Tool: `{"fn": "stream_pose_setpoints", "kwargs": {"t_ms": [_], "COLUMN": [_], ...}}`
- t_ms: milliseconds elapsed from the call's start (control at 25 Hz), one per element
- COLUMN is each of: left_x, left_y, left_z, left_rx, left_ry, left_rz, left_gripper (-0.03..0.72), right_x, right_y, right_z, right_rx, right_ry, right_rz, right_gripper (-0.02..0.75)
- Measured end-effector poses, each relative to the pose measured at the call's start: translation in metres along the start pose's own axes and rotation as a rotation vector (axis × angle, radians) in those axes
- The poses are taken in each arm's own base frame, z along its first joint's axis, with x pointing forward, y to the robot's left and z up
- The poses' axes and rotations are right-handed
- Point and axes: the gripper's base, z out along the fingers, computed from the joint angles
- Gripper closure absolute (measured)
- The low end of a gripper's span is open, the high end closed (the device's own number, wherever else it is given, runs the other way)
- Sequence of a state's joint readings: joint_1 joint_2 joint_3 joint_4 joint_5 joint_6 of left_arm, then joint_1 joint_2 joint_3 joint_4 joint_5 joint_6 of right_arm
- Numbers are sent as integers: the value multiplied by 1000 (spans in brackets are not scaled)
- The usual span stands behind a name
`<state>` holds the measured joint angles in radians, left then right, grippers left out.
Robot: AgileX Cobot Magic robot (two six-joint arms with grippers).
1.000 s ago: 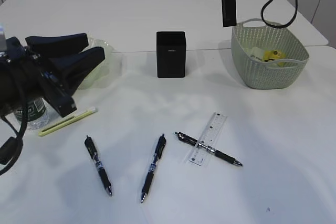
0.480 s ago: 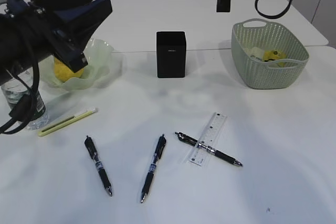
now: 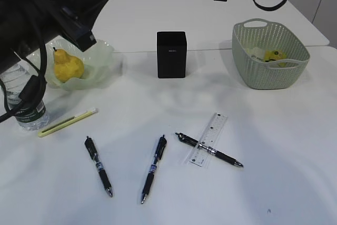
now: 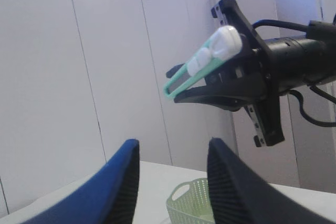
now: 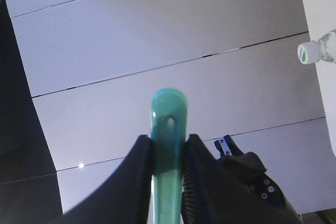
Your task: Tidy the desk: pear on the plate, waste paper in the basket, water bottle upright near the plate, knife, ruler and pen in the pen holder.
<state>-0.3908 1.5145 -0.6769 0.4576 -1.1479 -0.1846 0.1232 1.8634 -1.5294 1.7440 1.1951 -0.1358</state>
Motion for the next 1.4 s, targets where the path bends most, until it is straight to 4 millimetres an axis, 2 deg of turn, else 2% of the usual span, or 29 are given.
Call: {"fn": "stream_pose_setpoints", "kwargs": {"t_ms": [240,600,800,1160,1400], "left_x": [-2,-4,-13,-13,-13], "left_y": [7,8,11,10,10], "left_z": [0,2,10,11,11], "left_rx": [-73,-78,-61,-47,-46], "left_ry": [-19,-33,-69,-69,-67], "left_rz": [-55,-185,-177,-165,-134], "left_gripper": [388,388,379,389,399], "right_x": [0,0,0,-4,-6], "right_y": [1,1,1,1,10], "right_z": [0,0,0,0,1], "right_rx": [-12,-13,-13,-8,-19], "right_ry": [-2,-4,-4,-41,-69], "right_rz": [0,-1,-2,7,-10], "right_gripper": [572,573,572,573,572]}}
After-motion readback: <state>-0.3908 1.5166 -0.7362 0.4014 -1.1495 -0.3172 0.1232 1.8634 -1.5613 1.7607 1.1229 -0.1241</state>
